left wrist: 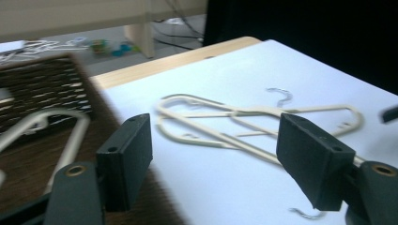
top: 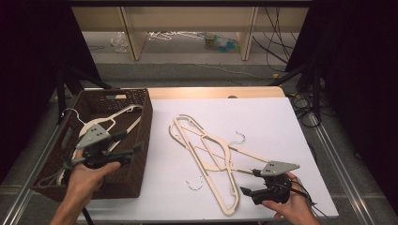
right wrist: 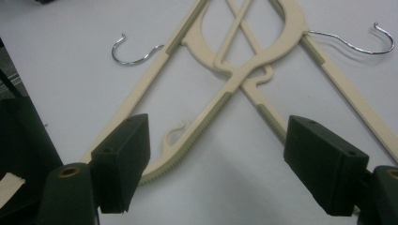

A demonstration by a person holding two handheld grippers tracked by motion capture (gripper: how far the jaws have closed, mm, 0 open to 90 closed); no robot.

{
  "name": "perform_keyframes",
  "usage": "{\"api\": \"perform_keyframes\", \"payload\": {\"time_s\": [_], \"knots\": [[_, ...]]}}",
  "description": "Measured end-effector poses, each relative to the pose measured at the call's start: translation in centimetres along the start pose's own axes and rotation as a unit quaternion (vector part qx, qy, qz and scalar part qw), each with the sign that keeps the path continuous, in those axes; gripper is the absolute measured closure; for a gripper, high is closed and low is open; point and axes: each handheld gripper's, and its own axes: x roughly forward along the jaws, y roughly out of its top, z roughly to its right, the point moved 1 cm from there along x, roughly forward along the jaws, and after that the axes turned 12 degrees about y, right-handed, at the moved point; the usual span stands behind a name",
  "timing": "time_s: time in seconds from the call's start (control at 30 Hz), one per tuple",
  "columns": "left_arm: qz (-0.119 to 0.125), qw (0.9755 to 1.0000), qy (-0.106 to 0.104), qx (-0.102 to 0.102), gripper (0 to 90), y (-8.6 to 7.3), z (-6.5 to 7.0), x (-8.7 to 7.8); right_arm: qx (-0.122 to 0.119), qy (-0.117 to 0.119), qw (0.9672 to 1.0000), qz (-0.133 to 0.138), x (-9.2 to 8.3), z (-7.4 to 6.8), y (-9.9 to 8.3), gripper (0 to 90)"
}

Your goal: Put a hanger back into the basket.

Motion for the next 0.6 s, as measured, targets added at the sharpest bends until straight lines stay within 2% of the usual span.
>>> {"api": "perform_keyframes", "payload": {"time_s": [0.03, 0.1, 0.2, 0.27, 0.3, 0.4, 0.5, 0.6], "knots": [[0.0, 1.0, 0.0, 0.0, 25.8, 0.0, 0.0, 0.0, 0.0, 0.0, 1.0, 0.0, 0.0, 0.0, 0.0, 24.3], [0.005, 0.9999, -0.009, 0.009, 22.2, -0.3, 1.5, 0.2, -0.001, -0.001, 1.0, 0.003, 0.0, 0.1, 0.0, 24.1], [0.004, 0.9996, -0.029, 0.004, 21.8, -1.1, 3.8, 0.4, 0.004, -0.002, 1.0, 0.007, -0.1, 0.1, -0.1, 23.8], [0.003, 0.9992, -0.039, 0.012, 21.7, -1.6, 4.9, 0.7, -0.001, -0.005, 0.9999, 0.011, -0.1, 0.2, -0.1, 23.5], [0.002, 0.9989, -0.046, 0.005, 21.7, -1.8, 5.5, 0.8, -0.002, -0.003, 0.9999, 0.01, -0.1, 0.2, -0.1, 23.5], [0.003, 0.9987, -0.046, 0.02, 21.7, -2.5, 6.4, 1.0, 0.003, -0.005, 0.9999, 0.01, -0.1, 0.1, -0.1, 23.2], [0.004, 0.9982, -0.058, 0.014, 21.7, -3.3, 7.2, 1.2, 0.004, -0.001, 0.9999, 0.011, 0.0, 0.0, -0.1, 22.3], [0.009, 0.998, -0.057, 0.025, 21.4, -4.0, 7.7, 1.3, 0.005, -0.001, 0.9999, 0.012, 0.0, 0.0, -0.1, 21.6]]}}
